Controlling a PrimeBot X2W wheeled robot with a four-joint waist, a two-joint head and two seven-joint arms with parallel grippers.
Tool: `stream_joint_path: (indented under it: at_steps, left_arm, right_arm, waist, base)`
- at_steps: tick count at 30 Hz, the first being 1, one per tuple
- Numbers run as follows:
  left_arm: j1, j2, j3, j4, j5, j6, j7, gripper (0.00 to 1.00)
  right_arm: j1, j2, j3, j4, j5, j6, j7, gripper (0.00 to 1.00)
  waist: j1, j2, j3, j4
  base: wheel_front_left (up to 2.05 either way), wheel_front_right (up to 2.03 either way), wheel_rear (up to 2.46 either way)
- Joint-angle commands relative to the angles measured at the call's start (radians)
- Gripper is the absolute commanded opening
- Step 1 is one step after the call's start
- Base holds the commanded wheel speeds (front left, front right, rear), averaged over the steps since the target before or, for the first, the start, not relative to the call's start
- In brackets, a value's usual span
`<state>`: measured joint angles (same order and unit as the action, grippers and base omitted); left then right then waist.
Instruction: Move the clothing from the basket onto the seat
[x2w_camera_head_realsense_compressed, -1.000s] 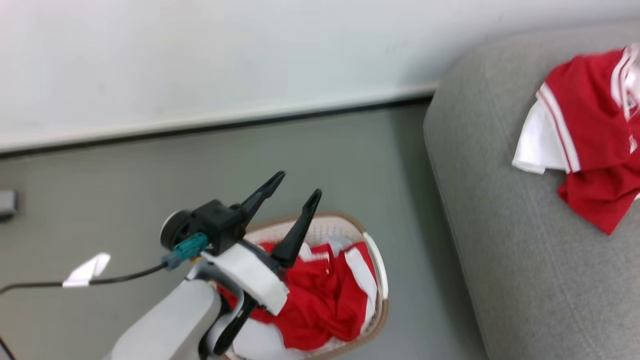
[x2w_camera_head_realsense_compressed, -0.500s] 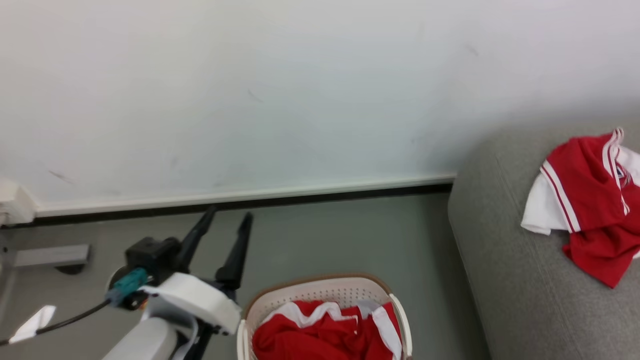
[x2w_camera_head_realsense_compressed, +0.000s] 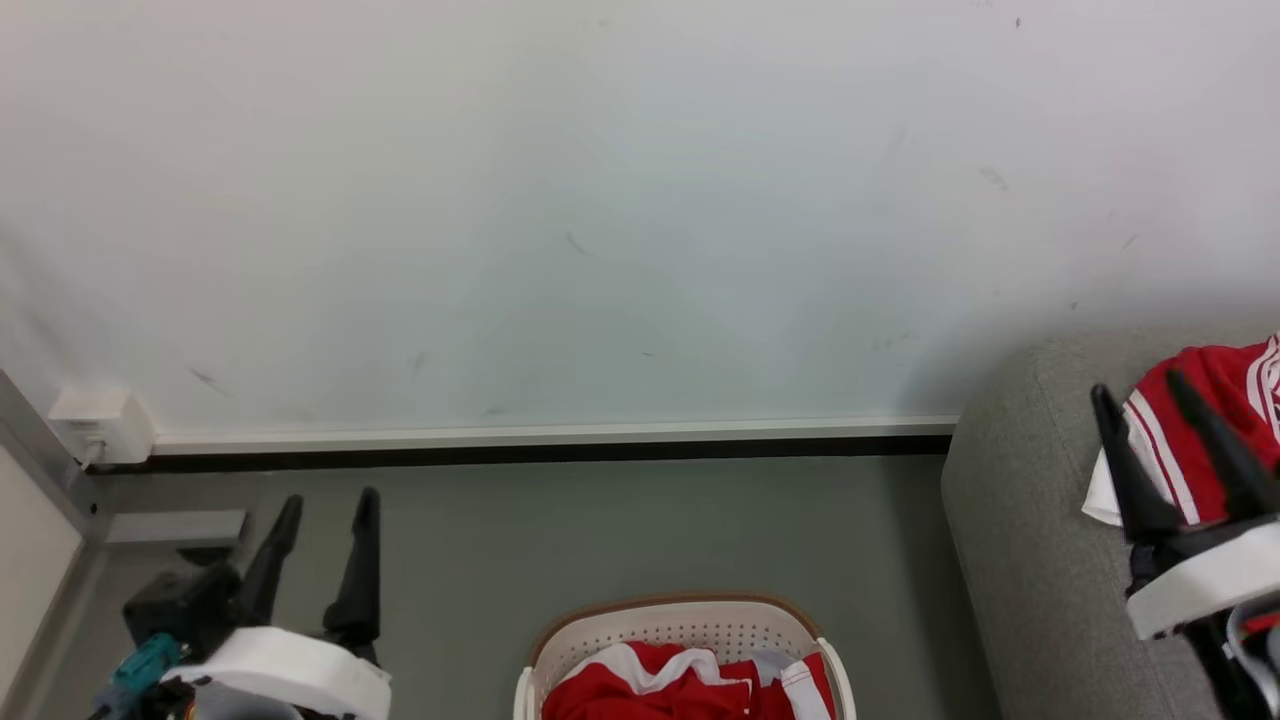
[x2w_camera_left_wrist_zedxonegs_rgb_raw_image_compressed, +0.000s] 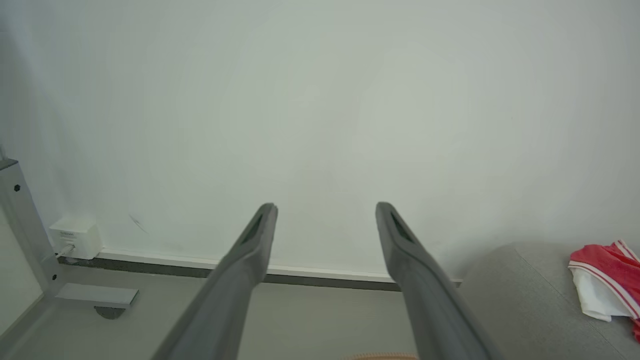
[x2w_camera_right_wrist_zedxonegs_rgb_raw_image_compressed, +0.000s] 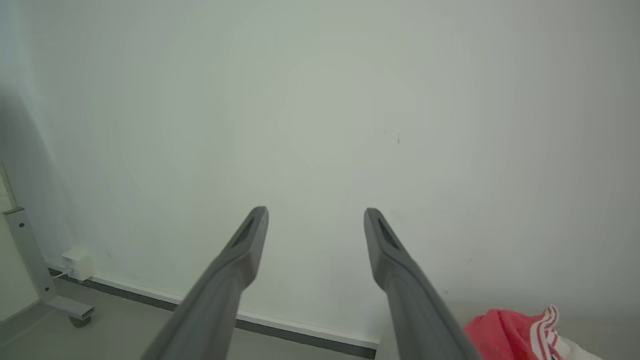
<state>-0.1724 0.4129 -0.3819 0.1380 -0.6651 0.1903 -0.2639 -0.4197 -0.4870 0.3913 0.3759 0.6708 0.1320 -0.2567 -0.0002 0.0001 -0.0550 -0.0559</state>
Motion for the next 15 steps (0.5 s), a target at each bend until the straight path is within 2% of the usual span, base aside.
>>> stream_joint_path:
  at_steps: [1,8,15]
  left_arm:
    - [0.031,-0.013,0.028,-0.009,0.021,0.003,-0.001,1.0]
    - [0.146,-0.1,0.19,-0.054,0.13,-0.012,-0.001,1.0]
    - [0.219,-0.172,0.281,-0.06,0.248,-0.052,-0.001,1.0]
  right_arm:
    - [0.057,0.033,-0.029,-0.013,-0.018,-0.003,-0.007,1.0]
    - [0.255,0.188,-0.173,-0.12,-0.149,-0.003,-0.008,1.0]
    - [0.368,0.285,-0.231,-0.179,-0.248,-0.003,-0.009,1.0]
  waist:
    - [0.0002,-0.0001,-0.002,0.001]
    - [0.0002,-0.0001,-0.004,-0.004]
    - [0.0002,-0.0001,-0.003,-0.013]
  base:
    - [0.0,0.0,0.0]
    - [0.0,0.0,0.0]
    - [0.0,0.0,0.0]
